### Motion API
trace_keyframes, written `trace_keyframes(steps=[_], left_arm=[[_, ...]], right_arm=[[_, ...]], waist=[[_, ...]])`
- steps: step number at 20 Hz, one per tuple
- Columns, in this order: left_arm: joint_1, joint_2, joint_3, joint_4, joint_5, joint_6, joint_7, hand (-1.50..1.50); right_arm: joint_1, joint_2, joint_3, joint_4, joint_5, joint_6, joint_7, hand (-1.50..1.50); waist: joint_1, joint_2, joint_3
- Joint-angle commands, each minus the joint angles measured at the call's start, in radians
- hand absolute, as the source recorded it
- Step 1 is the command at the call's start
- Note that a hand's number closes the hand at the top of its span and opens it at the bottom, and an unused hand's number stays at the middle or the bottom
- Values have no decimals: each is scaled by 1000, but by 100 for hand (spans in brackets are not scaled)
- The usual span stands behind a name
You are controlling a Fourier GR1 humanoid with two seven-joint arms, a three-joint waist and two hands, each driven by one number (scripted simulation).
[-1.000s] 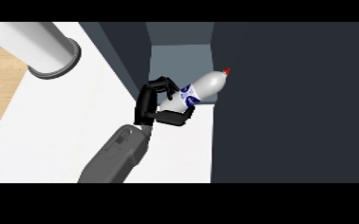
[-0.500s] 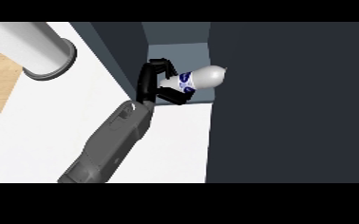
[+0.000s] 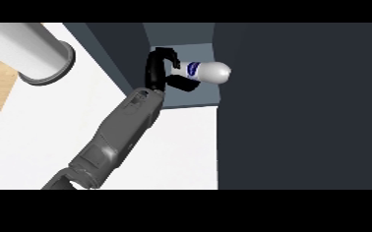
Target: Pick up the bottled water, place it into the cabinet and close the cabinet
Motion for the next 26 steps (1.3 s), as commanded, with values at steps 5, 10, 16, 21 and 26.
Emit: trace_keyframes(steps=[5,10,16,21,26], left_arm=[[-143,28,28,208,-46,102,23,-150],[-155,11,74,194,-23,103,-64,-150],[-148,-3,207,16,88,-27,-263,150],[-126,-13,215,-23,146,-224,-311,150],[-96,-14,128,-89,203,-199,-291,150]], right_arm=[[30,-12,-7,-91,-69,32,21,-150],[34,1,-13,-86,-75,39,13,-150],[48,-12,-19,-90,-71,63,-7,-150],[31,-2,-11,-89,-57,55,9,-150],[4,31,55,-133,-17,22,82,-150]], waist=[[-11,7,-2],[-9,9,-3],[3,4,-5],[11,-2,-3],[26,-13,-2]])
